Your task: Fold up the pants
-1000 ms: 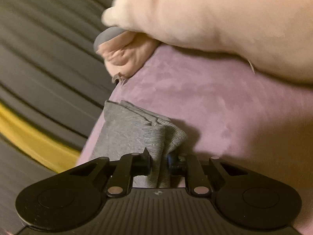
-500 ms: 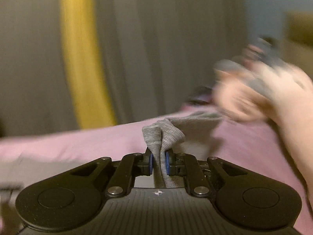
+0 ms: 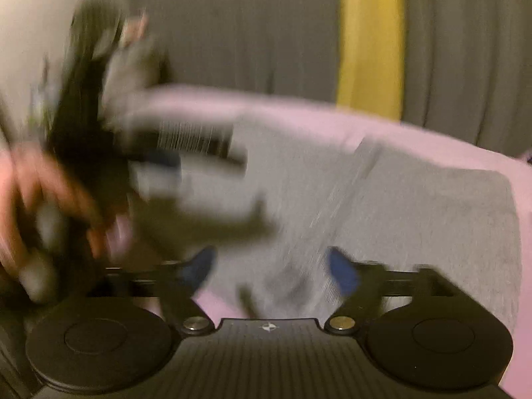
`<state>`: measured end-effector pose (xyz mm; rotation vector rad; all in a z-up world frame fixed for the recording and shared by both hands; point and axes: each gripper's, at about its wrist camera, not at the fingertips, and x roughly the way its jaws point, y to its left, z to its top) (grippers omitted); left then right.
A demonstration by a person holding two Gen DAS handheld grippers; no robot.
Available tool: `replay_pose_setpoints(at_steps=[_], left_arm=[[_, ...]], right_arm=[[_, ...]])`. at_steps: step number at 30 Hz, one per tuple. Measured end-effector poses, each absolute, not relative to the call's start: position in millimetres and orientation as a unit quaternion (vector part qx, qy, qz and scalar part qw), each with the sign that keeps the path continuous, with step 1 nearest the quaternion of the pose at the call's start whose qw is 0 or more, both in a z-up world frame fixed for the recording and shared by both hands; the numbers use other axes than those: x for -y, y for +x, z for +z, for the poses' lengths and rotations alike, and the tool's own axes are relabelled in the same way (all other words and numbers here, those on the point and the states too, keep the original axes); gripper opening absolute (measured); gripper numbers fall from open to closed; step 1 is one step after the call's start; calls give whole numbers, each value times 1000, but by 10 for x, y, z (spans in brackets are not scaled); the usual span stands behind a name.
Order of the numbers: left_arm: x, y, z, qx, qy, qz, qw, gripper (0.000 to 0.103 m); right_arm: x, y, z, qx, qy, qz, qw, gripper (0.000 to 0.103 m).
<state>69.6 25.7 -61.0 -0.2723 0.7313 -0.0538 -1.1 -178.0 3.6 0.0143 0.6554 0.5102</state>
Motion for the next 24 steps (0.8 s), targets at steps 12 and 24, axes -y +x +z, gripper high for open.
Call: replay_pose_setpoints(at_steps=[12,24], left_arm=[[99,935,-800,-426,-158,-183,872,102],[445,1577,-1214,-516,-296,-228,771,63]], right_arm=[[3092,34,-308,-319,358,-28,877,99],[3208,106,-375,-302,409,-13,861,99]])
